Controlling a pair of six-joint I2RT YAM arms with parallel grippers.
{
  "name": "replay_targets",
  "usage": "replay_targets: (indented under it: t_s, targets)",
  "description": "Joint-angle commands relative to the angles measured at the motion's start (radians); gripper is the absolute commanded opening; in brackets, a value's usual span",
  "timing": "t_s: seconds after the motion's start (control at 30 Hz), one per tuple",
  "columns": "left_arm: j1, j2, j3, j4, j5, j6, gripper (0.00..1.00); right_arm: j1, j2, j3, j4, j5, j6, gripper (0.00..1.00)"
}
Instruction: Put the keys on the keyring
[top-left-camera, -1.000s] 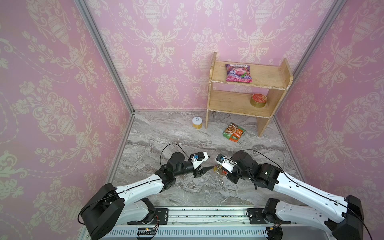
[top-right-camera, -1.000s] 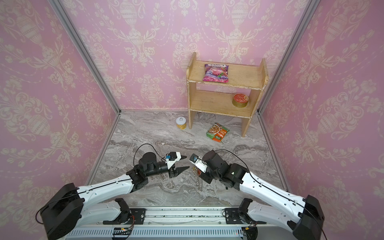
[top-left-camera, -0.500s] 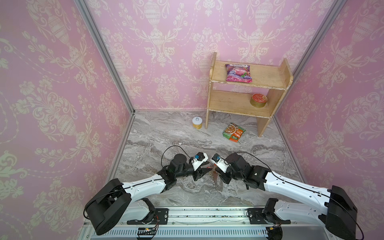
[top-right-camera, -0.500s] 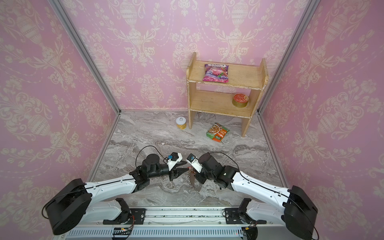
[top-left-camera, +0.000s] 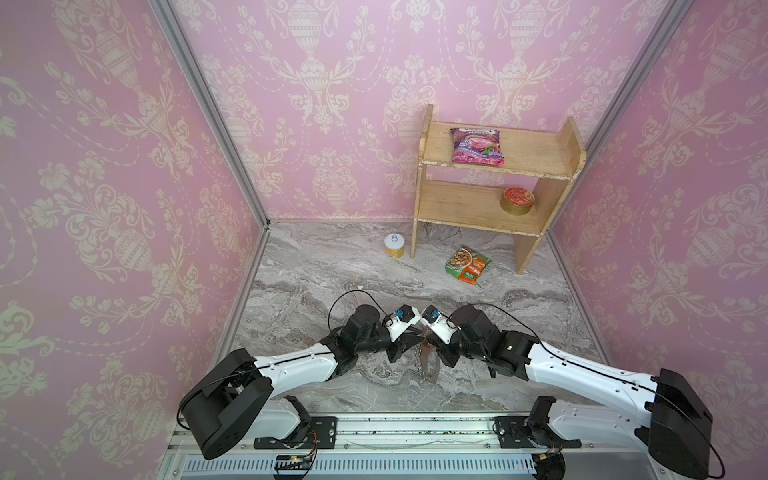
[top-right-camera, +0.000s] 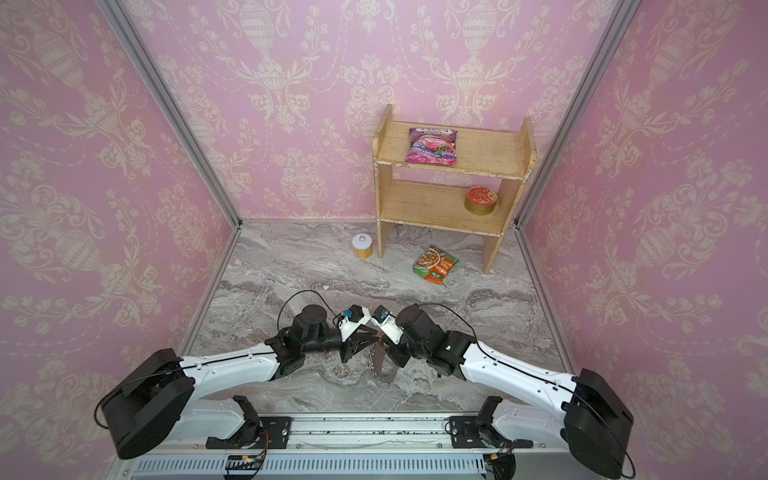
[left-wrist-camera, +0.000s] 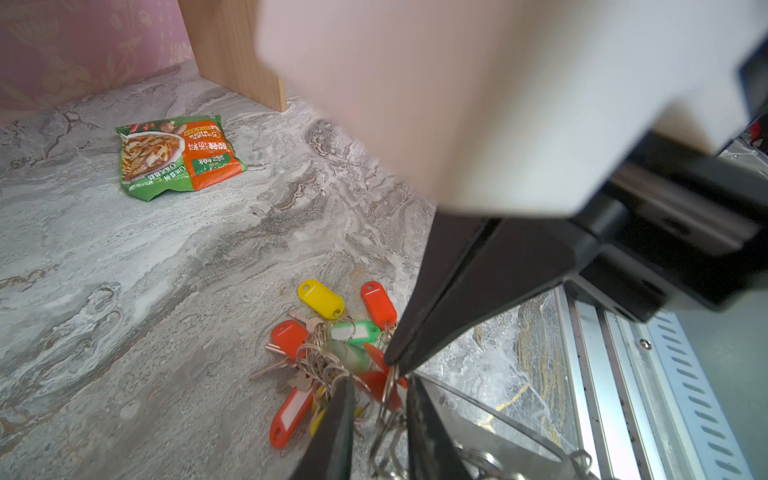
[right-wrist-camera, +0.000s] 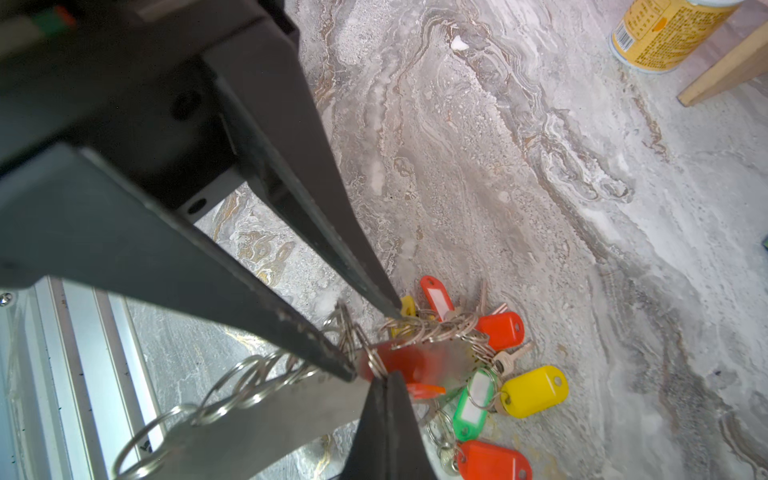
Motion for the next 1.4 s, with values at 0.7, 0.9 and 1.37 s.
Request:
replay_targets:
  t_s: [0.7, 0.9, 1.37]
  targets:
    - [-0.009, 0.043, -0.037, 0.147, -0.006, -0.018, 0.28, -0.006, -0.030, -0.020, 0.060, -0.067, 0.001, 0.00]
    - [-0.002, 0.067, -0.075, 0.266, -0.002, -0.066, 0.32, -0.008, -0.046, -0.030, 0.069, -0.080, 0.006, 0.00]
    - [-0.002, 0.084, -0.086, 0.258, 0.065, -0.050, 0.13, -0.019, -0.061, -0.031, 0.072, -0.088, 0.004, 0.00]
